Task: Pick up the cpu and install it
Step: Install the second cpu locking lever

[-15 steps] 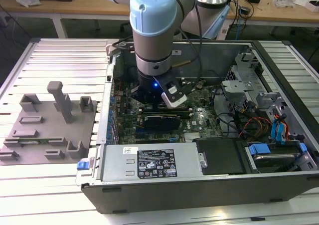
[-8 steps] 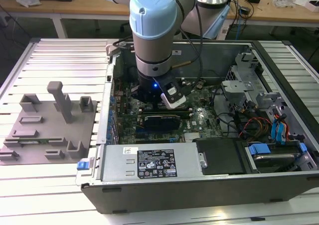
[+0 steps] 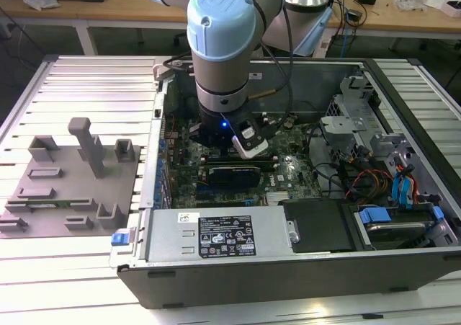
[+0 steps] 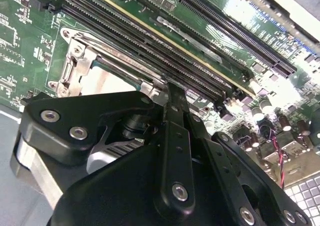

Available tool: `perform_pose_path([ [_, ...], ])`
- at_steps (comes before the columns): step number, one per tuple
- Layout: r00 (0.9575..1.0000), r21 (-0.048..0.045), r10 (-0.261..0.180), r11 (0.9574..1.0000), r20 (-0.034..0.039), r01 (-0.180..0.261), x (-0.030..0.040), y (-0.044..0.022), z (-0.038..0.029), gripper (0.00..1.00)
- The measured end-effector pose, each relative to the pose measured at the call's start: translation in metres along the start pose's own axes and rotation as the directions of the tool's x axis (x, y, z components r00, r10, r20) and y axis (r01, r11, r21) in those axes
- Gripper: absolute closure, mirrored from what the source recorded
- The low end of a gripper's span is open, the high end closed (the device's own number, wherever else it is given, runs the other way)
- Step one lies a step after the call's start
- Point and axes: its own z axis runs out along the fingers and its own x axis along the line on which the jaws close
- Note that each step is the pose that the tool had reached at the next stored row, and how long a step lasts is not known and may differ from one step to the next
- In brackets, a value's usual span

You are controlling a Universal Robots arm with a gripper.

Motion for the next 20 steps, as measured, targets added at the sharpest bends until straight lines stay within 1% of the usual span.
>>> perform_pose_path([
  [3,1.0000,-0.0067,0.001,1.0000,0.0004,-0.001,0.0001,0.0000,0.0004,0.89],
  [10,1.0000,-0.0082,0.002,1.0000,0.0004,-0.002,0.0001,-0.0007,0.0009,0.89],
  [14,1.0000,-0.0210,0.002,0.9998,0.0009,-0.002,0.0003,-0.0009,0.0015,0.89],
  [18,1.0000,-0.0259,0.003,0.9997,0.0011,-0.003,0.0005,-0.0012,0.0027,0.89],
  [20,1.0000,-0.0269,0.003,0.9996,0.0010,-0.003,0.0009,-0.0014,0.0032,0.89],
])
